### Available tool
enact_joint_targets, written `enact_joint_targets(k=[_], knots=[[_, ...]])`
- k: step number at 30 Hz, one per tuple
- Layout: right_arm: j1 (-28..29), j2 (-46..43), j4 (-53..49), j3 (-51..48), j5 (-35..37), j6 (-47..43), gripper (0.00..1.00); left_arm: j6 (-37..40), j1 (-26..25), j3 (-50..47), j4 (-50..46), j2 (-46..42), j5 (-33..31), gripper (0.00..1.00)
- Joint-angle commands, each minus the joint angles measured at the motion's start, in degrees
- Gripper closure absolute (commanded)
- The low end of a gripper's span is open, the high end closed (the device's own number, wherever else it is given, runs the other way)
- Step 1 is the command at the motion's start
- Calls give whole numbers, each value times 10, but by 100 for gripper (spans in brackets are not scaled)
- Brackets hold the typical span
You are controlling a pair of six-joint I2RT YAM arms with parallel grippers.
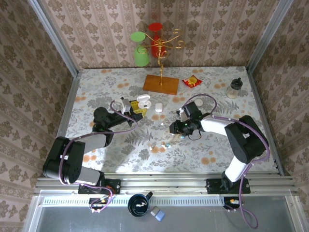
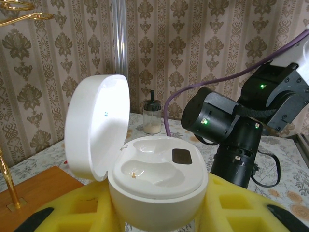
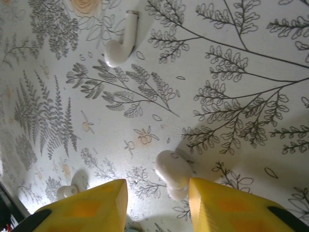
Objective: Insert wireless bluetooth earbuds into charging case
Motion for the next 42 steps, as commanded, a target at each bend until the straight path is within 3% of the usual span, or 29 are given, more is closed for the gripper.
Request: enact_joint_targets(k=[1, 9, 18, 42], knots=[[1, -24, -39, 9, 12, -24, 59, 6, 1, -4, 26, 3, 1, 71], [-14, 35, -112, 91, -15, -139, 50, 8, 1, -7, 27, -1, 3, 71], [-14, 122, -167, 157, -72, -214, 53, 9, 0, -9, 26, -8, 1, 71], [-13, 97, -169, 113, -133, -226, 69, 6, 0, 0, 24, -1, 6, 71]])
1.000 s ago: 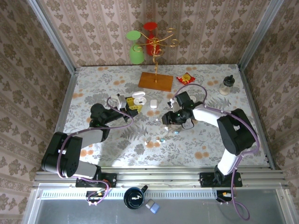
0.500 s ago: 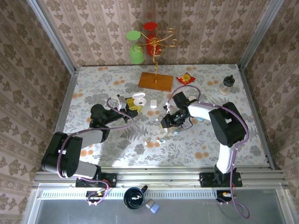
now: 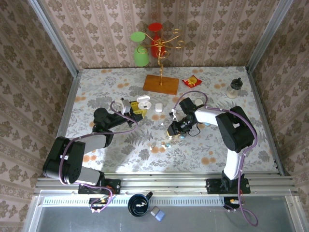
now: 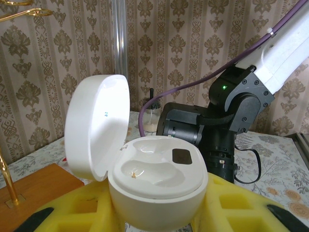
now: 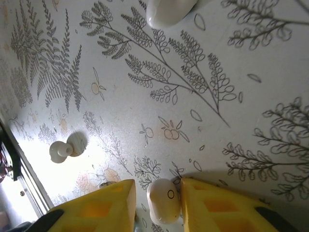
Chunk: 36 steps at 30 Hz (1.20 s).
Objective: Insert wireless bluetooth earbuds into charging case
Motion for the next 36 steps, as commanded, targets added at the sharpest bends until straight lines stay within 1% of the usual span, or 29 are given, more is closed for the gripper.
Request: enact_joint_targets(k=[1, 12, 20, 27, 30, 32, 34, 36], knots=[[3, -13, -16, -4, -22, -3, 70, 5, 0, 8, 22, 0, 6, 71], [6, 1, -15, -3, -29, 1, 73, 7, 0, 11, 25, 6, 8, 71], [14, 10, -31, 6, -2, -3, 71, 11, 0, 7, 24, 4, 7, 71], [17, 7, -35, 7, 13, 2, 76, 11, 2, 4, 24, 3, 7, 71], [17, -8, -31, 5, 32, 11, 78, 13, 2, 4, 24, 3, 6, 71], [17, -27, -21, -1, 50, 25, 79, 14, 1, 3, 24, 3, 3, 71], [18, -52, -8, -9, 77, 48, 79, 16, 2, 2, 23, 3, 2, 71], [23, -84, 12, -23, 121, 81, 79, 17, 2, 1, 23, 3, 1, 71]])
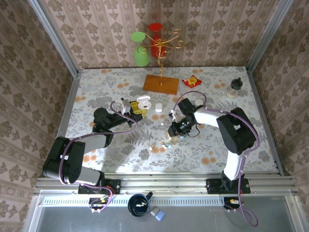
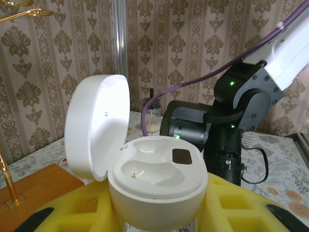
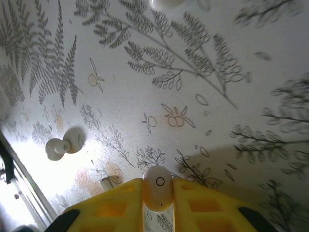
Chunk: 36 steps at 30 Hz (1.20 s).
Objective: Insert wireless bluetooth earbuds into charging case
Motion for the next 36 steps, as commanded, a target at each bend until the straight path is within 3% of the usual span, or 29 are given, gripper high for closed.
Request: enact_joint_targets(k=[1, 8, 18, 25, 31, 36], knots=[[11, -71, 31, -23, 102, 62, 79, 16, 2, 1, 23, 3, 0, 71], [60, -126, -28, -10, 382, 137, 79, 33, 1, 5, 7, 18, -8, 71], [98, -119, -112, 50, 511, 127, 78, 105, -26, 22, -71, 49, -43, 71], [100, -149, -93, 39, 500, 122, 78, 102, -40, 36, -68, 73, -37, 71], [100, -277, 72, -54, 387, 32, 82, 98, -55, 48, -53, 98, 7, 71], [100, -365, 166, -110, 277, -26, 87, 45, -61, 54, 19, 128, 54, 73]])
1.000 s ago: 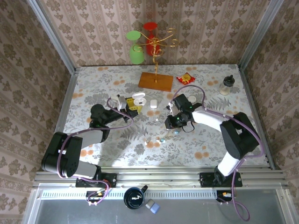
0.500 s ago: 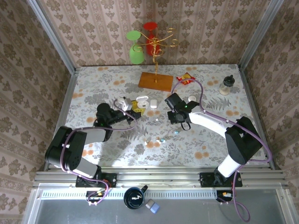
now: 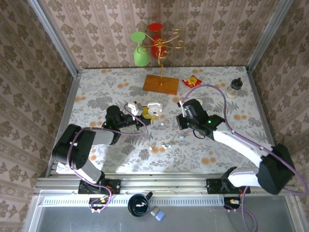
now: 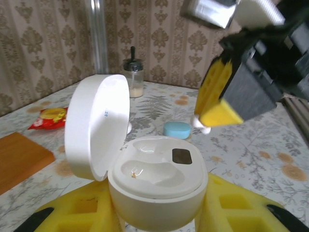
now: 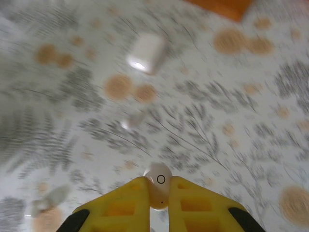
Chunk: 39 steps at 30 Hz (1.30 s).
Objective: Insert wireless bluetooth earbuds into charging case
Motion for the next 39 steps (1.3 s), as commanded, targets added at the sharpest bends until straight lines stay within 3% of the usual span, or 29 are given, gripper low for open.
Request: enact_joint_targets(k=[1, 6, 9, 23, 39], knots=[[4, -45, 102, -29, -109, -56, 87, -38, -5, 21, 69, 18, 57, 73], [3, -60, 134, -29, -231, -66, 87, -62, -6, 37, 69, 25, 120, 73], [4, -44, 137, -12, -262, -64, 86, -64, -6, 41, 69, 25, 130, 73], [4, 6, 129, 45, -254, -88, 86, -50, -29, 38, 70, 23, 116, 73], [3, 14, 114, 19, -201, -102, 87, -41, -28, 30, 70, 0, 91, 73]])
